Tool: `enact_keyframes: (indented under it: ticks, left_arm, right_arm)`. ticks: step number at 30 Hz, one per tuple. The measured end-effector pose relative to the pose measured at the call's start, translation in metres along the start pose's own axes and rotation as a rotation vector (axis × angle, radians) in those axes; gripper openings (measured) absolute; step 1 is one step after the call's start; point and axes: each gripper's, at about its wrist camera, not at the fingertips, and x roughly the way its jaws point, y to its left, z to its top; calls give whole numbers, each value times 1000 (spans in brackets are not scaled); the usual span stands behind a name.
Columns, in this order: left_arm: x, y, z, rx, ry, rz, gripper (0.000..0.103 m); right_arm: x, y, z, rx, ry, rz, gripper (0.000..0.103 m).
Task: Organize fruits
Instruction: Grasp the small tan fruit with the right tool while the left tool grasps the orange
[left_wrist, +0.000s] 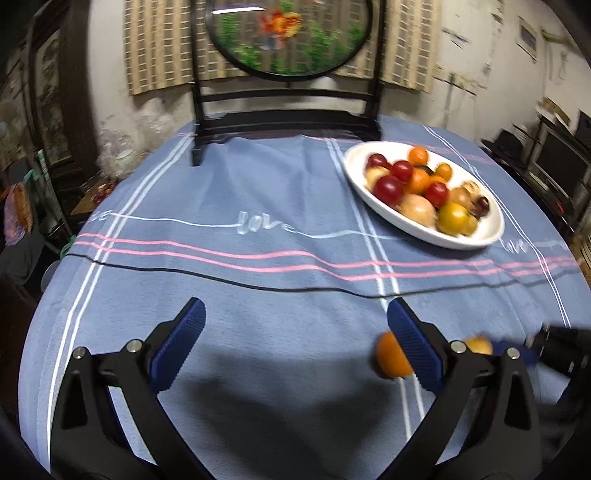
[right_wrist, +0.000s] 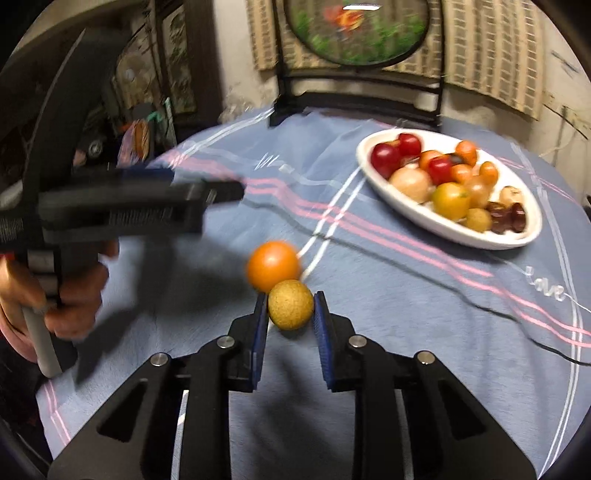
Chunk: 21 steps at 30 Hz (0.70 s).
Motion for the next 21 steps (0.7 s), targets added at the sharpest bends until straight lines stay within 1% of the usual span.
enact_keyframes:
  ticks: [4, 6, 7, 9, 11, 13, 14, 16, 18, 20, 21]
  left_arm:
    - [3, -14, -4, 48, 21, -58, 99]
    - [2, -22, -7, 84, 13, -80, 98]
    - [0, -26, -9, 105, 5, -91, 96]
    - [-4, -37, -13, 162, -11, -125, 90]
    - [-5, -48, -16, 215, -11, -152, 75]
    - [-2, -59, -21, 267, -3, -161, 68]
    - [0, -64, -24, 288, 2, -160, 66]
    - [4, -70, -28, 316, 14, -159, 64]
    - [7, -72, -30, 326, 21, -157, 60]
    - [10, -72, -31, 329, 35, -156, 53]
    - [12, -72, -32, 329, 42, -156, 51]
  right_arm:
    - [-13, -22, 1, 80, -26, -5, 25]
    - [-19, -28, 0, 105, -35, -19, 25]
    - [-22, -30, 0, 113, -39, -24, 25]
    - [-28, -35, -3, 128, -45, -28, 25]
    - [-31, -41, -4, 145, -50, -35, 25]
    - [-35, -46, -6, 160, -50, -36, 25]
    - [-36, -47, -7, 165, -49, -37, 25]
    - [-37, -48, -7, 173, -48, -38, 25]
    - [-38, -48, -8, 174, -51, -37, 25]
    - [-39, -48, -8, 173, -51, -38, 25]
    - [-39, -48, -8, 173, -50, -38, 25]
